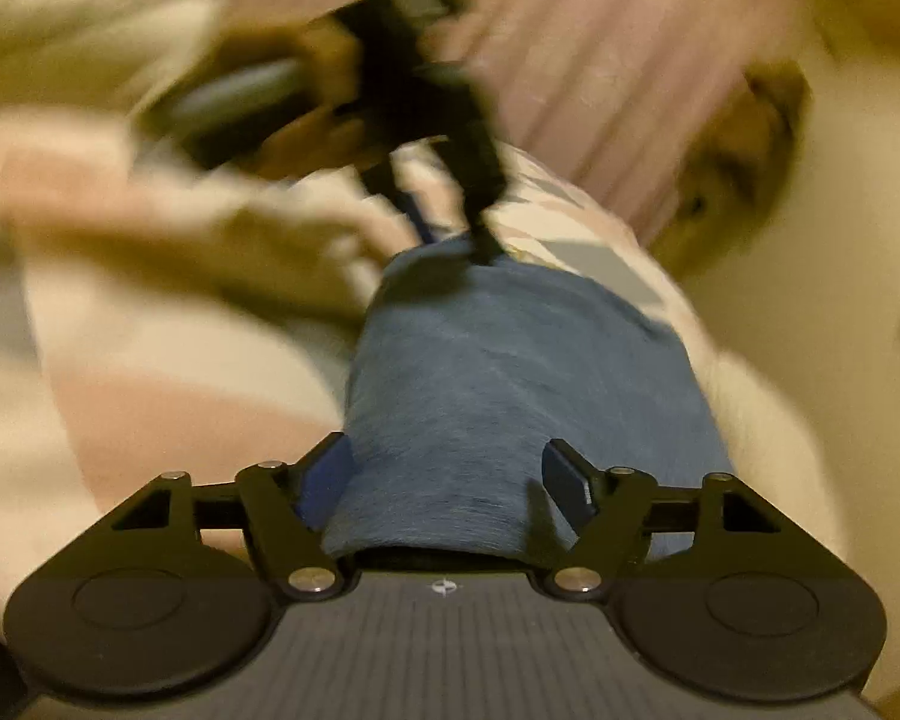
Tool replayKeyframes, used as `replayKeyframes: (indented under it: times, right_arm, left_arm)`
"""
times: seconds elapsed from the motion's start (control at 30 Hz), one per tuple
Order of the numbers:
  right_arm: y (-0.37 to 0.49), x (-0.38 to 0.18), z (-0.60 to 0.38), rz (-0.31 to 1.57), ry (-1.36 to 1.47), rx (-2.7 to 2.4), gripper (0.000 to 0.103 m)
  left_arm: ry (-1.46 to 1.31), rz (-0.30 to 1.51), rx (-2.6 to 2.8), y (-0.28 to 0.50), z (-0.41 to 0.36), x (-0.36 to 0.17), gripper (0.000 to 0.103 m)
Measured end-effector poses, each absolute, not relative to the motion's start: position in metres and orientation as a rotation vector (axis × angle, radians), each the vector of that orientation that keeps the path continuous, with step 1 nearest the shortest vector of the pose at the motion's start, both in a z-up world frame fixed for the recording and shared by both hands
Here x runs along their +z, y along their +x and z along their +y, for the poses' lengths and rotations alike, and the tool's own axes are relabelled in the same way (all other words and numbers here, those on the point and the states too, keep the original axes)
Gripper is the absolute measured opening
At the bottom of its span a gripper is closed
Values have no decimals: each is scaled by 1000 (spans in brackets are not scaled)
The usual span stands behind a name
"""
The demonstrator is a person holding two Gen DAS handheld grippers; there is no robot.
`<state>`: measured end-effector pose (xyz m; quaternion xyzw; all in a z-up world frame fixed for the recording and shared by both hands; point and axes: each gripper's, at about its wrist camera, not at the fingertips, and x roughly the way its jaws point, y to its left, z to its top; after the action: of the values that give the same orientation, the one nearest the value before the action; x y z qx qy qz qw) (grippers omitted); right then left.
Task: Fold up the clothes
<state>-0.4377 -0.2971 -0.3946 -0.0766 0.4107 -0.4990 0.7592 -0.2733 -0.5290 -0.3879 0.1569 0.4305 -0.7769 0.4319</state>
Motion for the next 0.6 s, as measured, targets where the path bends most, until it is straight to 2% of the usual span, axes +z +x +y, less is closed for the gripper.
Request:
replayKeyframes:
  times: [0.1,0.2,0.27,0.37,0.47,0.6]
  right_arm:
    - [-436,-395,-297,918,-174,-1063,44]
    - [-450,-378,-307,885,-77,-1057,37]
    - [-456,-374,-309,891,-56,-1055,36]
    - [-456,-380,-311,905,-14,-1046,36]
    - [-456,-383,-312,902,10,-1051,36]
    - [-464,-381,-314,882,65,-1048,36]
  left_arm:
    - [363,1112,-1986,-267,-534,-394,20]
    - [316,1134,-2054,-259,-540,-384,18]
    - [271,1170,-2103,-253,-549,-380,18]
    - [286,1242,-2067,-252,-564,-405,16]
    - [45,1467,-1976,-222,-576,-439,14]
    - [131,1384,-1984,-235,-578,-450,13]
